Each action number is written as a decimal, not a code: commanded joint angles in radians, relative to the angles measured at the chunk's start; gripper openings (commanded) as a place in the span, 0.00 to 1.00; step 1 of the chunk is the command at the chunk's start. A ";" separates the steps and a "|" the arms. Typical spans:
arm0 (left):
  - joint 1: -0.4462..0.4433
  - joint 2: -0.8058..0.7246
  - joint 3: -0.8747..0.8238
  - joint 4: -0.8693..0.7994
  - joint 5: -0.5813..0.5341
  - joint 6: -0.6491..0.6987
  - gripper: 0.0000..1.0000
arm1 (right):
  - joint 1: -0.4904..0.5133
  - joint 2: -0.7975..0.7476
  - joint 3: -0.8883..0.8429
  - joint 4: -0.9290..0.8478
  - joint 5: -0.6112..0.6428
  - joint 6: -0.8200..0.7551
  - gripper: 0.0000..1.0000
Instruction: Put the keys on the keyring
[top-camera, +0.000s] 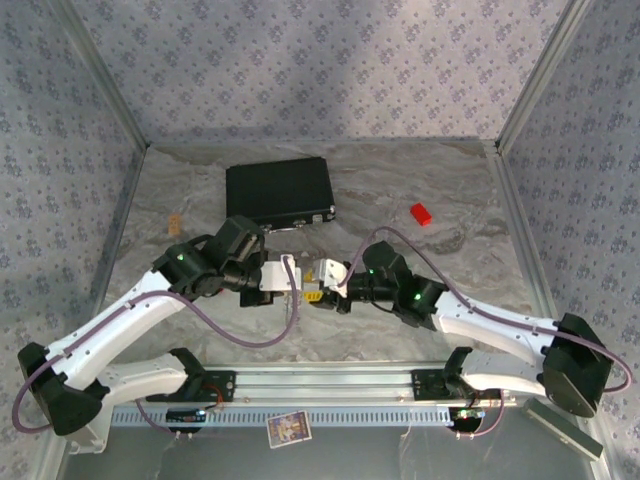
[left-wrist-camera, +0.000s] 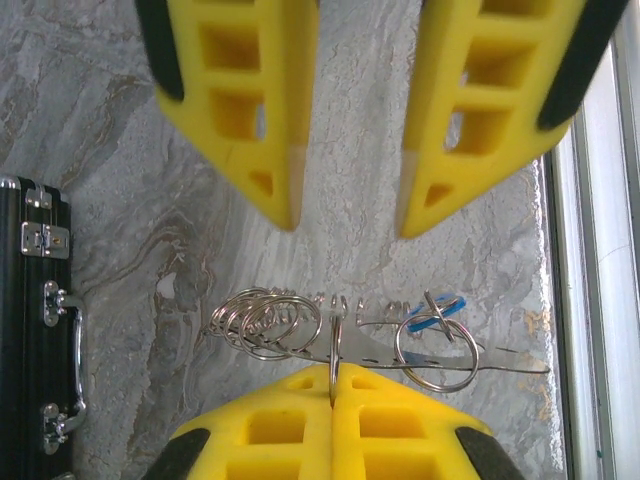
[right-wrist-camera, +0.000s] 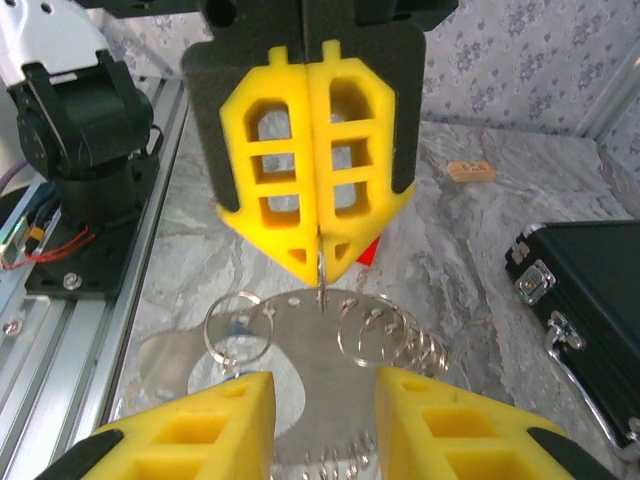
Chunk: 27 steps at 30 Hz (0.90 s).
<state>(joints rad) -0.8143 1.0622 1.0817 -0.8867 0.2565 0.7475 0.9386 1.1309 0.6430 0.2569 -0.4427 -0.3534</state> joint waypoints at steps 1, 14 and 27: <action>-0.012 -0.009 0.035 0.001 0.011 0.043 0.00 | -0.004 0.028 -0.028 0.165 -0.040 0.058 0.31; -0.025 -0.011 0.038 0.018 0.000 0.043 0.00 | 0.002 0.082 -0.032 0.253 -0.086 0.088 0.26; -0.025 -0.019 0.024 0.048 0.021 0.027 0.00 | 0.017 0.110 -0.012 0.281 -0.072 0.086 0.15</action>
<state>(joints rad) -0.8333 1.0622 1.0840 -0.8646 0.2481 0.7738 0.9436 1.2381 0.6075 0.4915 -0.5121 -0.2768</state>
